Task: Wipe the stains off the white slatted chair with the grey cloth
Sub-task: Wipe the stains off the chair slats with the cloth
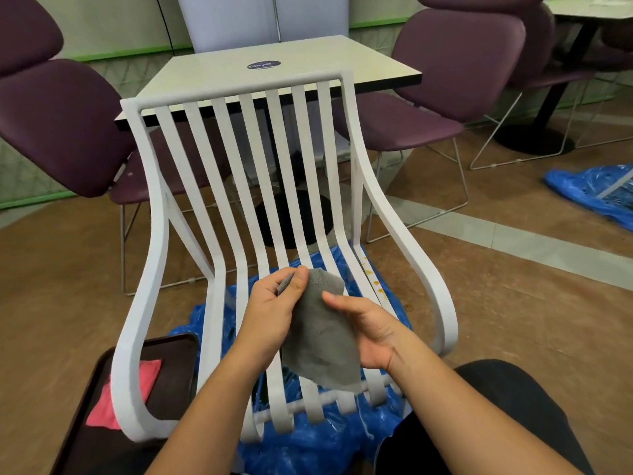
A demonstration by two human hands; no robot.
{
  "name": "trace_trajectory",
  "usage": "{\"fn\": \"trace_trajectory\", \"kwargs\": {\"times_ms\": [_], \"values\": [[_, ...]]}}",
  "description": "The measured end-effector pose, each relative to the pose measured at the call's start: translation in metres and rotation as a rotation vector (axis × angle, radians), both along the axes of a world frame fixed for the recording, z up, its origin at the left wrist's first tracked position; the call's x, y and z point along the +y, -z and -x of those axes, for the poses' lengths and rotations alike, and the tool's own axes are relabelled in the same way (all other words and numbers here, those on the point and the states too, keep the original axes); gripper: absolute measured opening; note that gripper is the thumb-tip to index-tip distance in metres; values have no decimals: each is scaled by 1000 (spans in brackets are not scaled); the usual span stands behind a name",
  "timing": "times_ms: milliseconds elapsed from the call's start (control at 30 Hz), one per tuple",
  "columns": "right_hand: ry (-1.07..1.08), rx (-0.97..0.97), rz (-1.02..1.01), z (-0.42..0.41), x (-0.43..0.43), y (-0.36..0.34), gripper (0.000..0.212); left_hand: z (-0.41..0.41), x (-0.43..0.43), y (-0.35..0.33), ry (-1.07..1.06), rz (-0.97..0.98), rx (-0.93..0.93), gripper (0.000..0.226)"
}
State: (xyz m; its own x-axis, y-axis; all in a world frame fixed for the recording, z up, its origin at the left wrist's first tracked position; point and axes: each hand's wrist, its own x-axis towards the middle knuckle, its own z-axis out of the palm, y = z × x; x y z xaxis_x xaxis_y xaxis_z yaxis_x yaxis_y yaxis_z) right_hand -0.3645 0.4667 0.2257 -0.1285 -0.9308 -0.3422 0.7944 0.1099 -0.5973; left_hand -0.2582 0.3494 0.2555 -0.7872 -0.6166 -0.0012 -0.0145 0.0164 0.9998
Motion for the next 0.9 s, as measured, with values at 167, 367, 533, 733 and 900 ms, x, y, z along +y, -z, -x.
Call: {"fn": "trace_trajectory", "kwargs": {"times_ms": [167, 367, 533, 733, 900], "values": [[117, -58, -112, -1, -7, -3, 52, 16, 1, 9, -29, 8, -12, 30], [323, 190, -199, 21, -5, -27, 36, 37, -13, 41, -98, -97, -34, 31], [739, 329, -42, 105, 26, -68, 35, 52, -30, 91, -75, 46, -295, 28], [1050, 292, -152, 173, 81, -48, 28, 62, -44, 162, 1, 583, -715, 36], [942, 204, -493, 206, 82, 53, 43, 73, -40, 190, -1, 762, -819, 47]]}}
